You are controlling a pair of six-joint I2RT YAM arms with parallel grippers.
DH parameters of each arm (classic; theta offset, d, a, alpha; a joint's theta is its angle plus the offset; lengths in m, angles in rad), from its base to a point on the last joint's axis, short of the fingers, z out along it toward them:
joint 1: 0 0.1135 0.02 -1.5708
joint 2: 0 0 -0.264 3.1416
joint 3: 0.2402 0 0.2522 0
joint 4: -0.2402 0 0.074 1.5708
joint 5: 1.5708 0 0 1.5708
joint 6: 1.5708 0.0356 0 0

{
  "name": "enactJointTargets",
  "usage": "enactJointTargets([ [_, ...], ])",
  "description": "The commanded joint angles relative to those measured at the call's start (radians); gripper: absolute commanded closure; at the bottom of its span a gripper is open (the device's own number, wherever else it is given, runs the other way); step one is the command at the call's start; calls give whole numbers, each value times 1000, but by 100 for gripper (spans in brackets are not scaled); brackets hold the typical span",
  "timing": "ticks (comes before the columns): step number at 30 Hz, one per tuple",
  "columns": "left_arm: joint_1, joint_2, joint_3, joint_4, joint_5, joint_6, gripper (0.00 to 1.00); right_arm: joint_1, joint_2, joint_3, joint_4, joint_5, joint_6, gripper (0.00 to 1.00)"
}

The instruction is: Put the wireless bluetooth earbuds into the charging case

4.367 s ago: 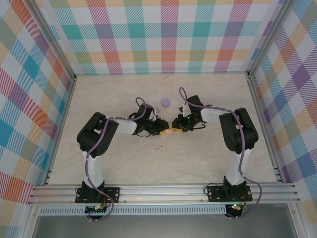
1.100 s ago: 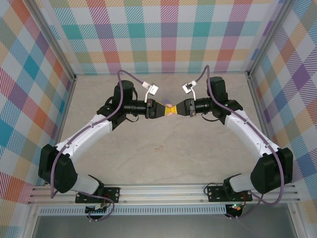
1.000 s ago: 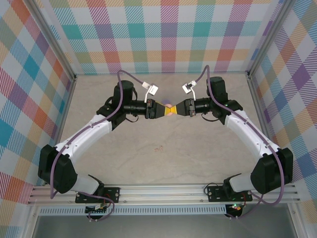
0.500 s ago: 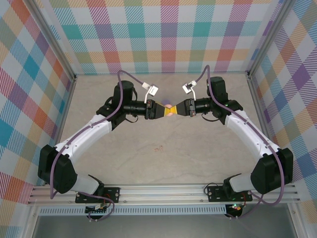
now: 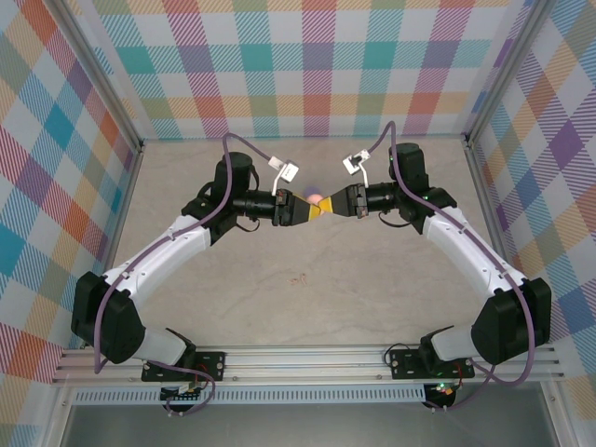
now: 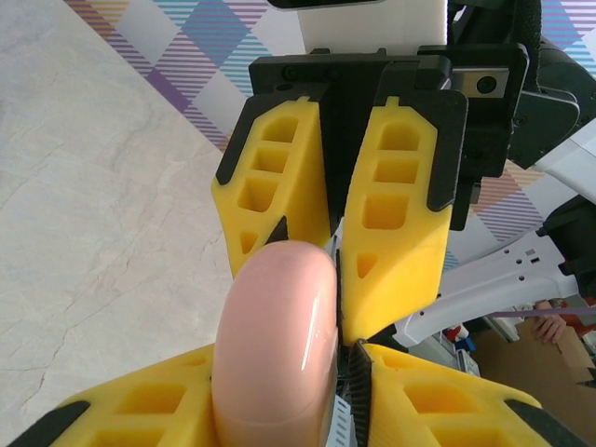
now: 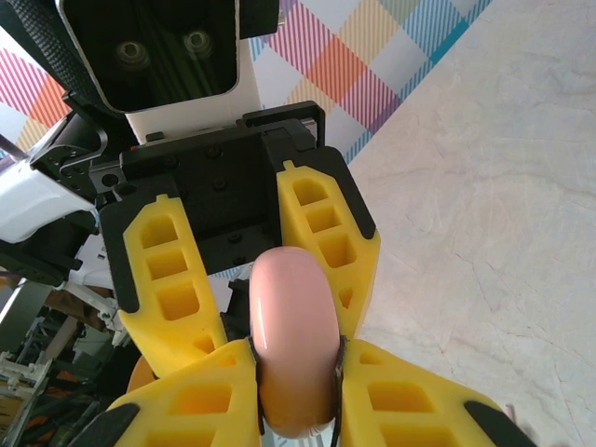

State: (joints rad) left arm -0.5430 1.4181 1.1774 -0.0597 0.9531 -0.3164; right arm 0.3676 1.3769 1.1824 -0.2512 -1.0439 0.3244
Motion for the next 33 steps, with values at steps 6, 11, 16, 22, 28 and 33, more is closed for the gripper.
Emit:
enactJointTargets([
  [6, -25, 6, 29, 14, 45, -2, 67, 14, -7, 25, -42, -28, -79, 77],
  [11, -26, 12, 37, 22, 34, -4, 78, 23, -4, 32, -90, -25, -117, 75],
  [16, -26, 23, 63, -32, -5, 29, 82, 24, -23, 37, -133, 32, -143, 66],
  [22, -26, 64, 106, -93, -60, 97, 82, 24, -57, 47, -189, 126, -163, 57],
  [28, -33, 45, 41, 15, -116, 262, 87, 24, -104, 61, -258, 200, -196, 51],
  [33, -37, 27, 23, 10, -121, 438, 90, 24, -129, 77, -310, 231, -223, 47],
])
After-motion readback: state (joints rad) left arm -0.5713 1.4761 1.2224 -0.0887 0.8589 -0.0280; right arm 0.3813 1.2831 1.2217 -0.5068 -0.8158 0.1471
